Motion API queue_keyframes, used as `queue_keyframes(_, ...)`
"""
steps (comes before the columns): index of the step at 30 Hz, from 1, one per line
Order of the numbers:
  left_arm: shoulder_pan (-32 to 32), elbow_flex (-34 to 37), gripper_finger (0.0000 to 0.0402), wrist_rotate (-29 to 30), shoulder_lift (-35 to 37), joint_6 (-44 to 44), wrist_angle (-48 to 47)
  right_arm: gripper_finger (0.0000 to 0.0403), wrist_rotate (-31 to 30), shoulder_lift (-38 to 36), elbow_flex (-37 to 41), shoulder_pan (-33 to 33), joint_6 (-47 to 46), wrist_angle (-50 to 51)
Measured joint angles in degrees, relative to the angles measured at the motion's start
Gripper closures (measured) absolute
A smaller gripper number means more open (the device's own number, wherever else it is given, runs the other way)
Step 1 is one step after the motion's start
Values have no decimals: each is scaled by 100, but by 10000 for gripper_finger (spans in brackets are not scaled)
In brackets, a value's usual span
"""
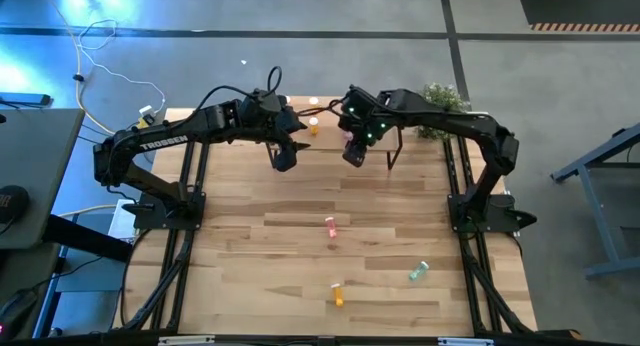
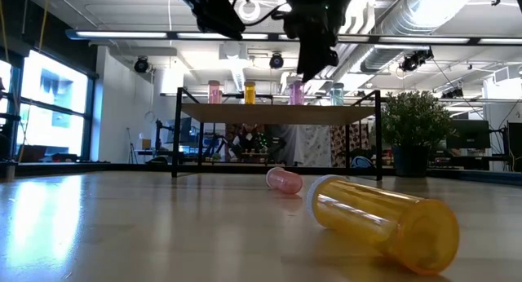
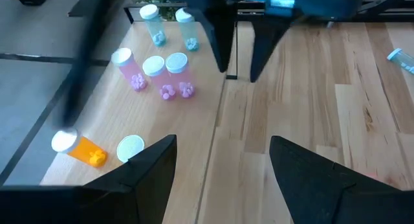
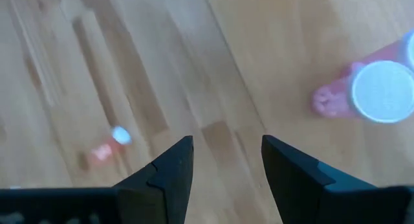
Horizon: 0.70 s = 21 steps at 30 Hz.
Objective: Pick and place medicine bottles onto shelf by color
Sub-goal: Adjust the purple pill bottles on the shelf
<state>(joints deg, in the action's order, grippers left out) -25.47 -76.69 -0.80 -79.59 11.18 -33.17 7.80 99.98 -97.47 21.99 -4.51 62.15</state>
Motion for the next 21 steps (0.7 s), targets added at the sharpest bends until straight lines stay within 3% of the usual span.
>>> queue_keyframes(12, 0, 0, 165, 4, 0, 164, 0, 229, -412, -2, -853, 362, -1807, -52)
queue_keyframes(21, 0, 0, 165, 0, 0, 147, 0, 229, -283, 59, -857, 668, -1995, -20)
